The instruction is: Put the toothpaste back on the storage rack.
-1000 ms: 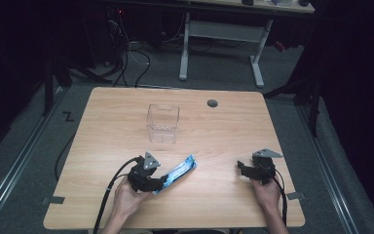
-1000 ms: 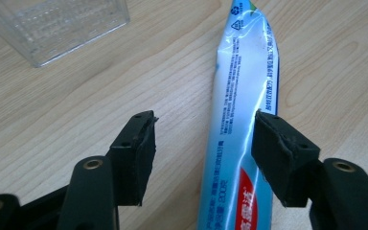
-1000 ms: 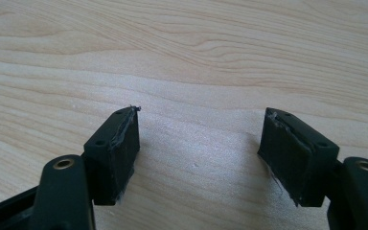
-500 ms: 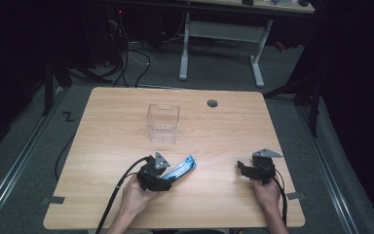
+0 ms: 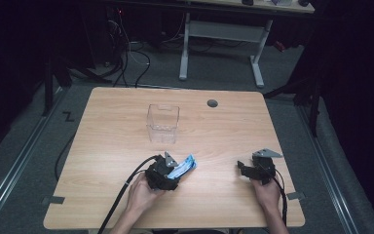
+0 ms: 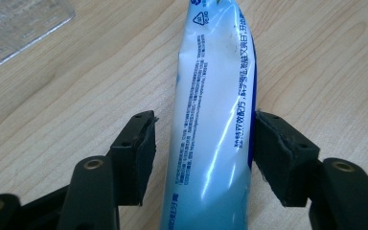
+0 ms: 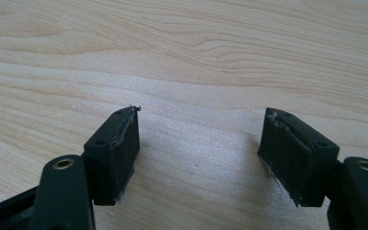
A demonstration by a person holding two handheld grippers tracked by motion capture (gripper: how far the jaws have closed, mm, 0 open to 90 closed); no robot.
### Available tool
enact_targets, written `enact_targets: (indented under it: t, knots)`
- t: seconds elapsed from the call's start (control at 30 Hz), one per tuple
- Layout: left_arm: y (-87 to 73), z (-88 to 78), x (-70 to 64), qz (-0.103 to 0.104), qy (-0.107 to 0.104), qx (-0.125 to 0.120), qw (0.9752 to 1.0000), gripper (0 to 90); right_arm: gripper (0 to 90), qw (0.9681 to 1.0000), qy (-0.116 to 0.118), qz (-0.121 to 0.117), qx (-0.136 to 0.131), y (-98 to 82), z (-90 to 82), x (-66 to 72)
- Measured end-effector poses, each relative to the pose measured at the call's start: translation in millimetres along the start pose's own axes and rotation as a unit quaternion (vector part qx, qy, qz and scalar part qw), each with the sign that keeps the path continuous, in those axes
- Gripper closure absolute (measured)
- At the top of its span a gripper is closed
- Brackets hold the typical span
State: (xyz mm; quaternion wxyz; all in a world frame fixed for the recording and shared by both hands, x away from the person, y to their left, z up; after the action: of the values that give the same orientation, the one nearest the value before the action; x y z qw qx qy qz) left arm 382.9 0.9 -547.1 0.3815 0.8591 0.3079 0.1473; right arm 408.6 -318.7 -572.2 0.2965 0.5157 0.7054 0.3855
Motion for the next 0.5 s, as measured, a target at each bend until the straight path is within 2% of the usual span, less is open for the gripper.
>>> enact_targets:
  t: [0.33, 0.5]
  knots:
    - [-0.7, 8.0, 0.4, -0.001, -0.006, 0.014, 0.9999, 42.9, 29.9, 1.0000, 0.000, 0.000, 0.000, 0.0, 0.0, 0.0]
    - [2.2, 11.9, 0.6, 0.009, 0.000, 0.029, 0.9995, 46.8, 29.9, 1.0000, 0.000, 0.000, 0.000, 0.0, 0.0, 0.0]
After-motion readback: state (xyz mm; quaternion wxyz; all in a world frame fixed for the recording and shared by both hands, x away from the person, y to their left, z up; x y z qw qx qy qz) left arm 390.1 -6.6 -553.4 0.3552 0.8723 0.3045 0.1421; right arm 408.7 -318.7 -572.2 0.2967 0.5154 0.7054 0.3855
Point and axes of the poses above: each handheld gripper's, and its own axes: z roughly forward along the jaws, y roughly out of its top, x roughly to its left, the point moved 6 cm from there along z, roughly forward along the jaws, and after that the axes turned 12 degrees about -x, right-handed, at the moved point
